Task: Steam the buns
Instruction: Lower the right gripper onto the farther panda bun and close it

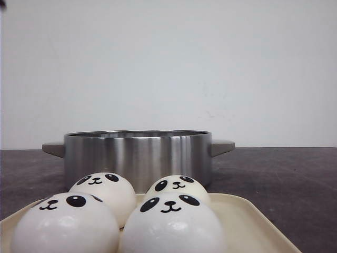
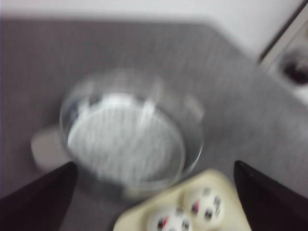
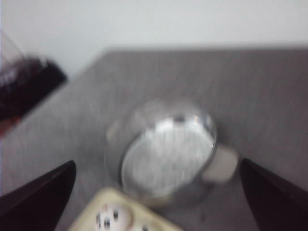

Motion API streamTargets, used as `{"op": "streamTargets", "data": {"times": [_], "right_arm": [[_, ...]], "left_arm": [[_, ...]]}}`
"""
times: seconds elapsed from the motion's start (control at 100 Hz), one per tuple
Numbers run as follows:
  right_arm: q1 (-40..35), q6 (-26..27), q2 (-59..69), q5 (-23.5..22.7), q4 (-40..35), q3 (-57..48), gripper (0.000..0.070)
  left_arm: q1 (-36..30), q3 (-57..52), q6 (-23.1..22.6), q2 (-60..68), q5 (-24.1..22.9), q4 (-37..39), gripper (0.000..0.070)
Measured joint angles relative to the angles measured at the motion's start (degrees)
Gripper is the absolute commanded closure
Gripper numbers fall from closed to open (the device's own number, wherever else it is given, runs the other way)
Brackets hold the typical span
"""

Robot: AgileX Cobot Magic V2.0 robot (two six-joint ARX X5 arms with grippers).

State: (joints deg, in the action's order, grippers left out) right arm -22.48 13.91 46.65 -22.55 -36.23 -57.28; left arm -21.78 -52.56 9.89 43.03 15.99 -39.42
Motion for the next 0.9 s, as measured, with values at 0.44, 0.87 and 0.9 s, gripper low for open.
{"op": "streamTargets", "data": {"times": [0.44,0.87,0.9], "right_arm": [[-27.85,14.71,23.17,16.11,-5.11,0.00,0.0046],[-27.80,19.58,43.67,13.79,1.07,0.00,0.0045],[-27.76,19.58,44.46,14.36,1.18,0.00,0.0046]], "left_arm": [[-5.90,0.00,-0.09,0.13,-0.63,-1.33,0.0073],[-6.05,0.00,-0.98,-0.24,-0.66,-2.64,0.0073],[-6.05,0.00,-1.01,-0.24,-0.66,-2.71,0.0073]]}}
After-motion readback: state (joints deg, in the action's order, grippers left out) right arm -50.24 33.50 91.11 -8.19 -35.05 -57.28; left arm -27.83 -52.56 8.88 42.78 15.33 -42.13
